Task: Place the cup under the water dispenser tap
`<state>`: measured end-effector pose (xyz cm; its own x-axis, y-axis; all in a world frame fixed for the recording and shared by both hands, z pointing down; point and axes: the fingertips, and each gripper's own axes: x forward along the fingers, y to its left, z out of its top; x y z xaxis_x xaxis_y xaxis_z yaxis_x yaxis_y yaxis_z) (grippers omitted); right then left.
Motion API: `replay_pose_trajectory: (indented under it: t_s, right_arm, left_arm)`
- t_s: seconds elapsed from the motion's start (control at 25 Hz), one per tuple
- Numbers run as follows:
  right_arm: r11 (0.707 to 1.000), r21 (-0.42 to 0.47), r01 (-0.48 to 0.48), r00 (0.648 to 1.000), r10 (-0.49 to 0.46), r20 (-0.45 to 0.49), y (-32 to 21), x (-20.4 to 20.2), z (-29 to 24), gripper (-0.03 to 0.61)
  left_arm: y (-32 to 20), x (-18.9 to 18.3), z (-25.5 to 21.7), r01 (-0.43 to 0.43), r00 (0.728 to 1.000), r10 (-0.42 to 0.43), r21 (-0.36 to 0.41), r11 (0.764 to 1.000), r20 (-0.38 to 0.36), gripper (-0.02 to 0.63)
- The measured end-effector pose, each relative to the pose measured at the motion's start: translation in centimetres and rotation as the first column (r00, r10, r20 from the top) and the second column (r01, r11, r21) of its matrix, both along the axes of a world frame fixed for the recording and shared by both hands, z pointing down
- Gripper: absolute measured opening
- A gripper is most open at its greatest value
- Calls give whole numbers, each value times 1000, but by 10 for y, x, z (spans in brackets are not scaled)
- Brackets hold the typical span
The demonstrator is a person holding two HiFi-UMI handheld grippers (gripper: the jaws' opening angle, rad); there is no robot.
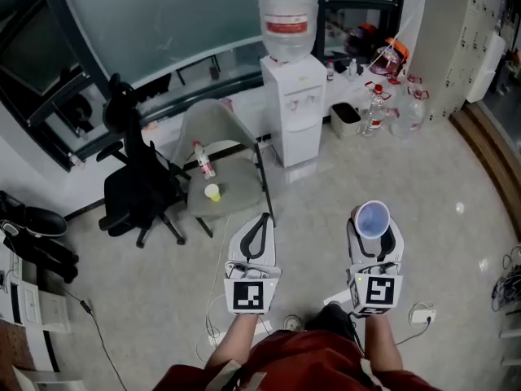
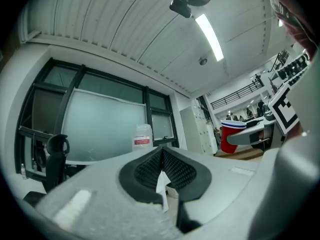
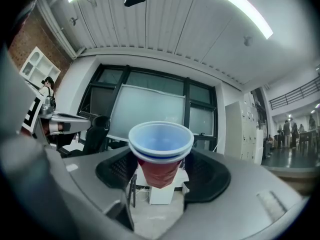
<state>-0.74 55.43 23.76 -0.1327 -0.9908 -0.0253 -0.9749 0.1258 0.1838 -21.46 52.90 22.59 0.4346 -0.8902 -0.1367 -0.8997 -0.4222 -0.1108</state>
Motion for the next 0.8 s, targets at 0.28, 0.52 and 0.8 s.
replay_pose_trajectory:
  t_s: [0.28,0.52,0.8]
  right_arm:
    - [1000,-21,-2,1000,2,10,-22,4,16,290]
    - [999,-47,-11,1000,12,22,-62,28,34,290]
    - [996,-83,-20,998,24,54,-134,81,48,290]
  left_arm:
    - [-20,5,12,-3,1000,3,-15,1000,-1,-2]
    - [-60,24,26,6,1000,-6,-40,999,8,-2]
    - [-132,72,35,16,1000,-15,-70,997,12,-2]
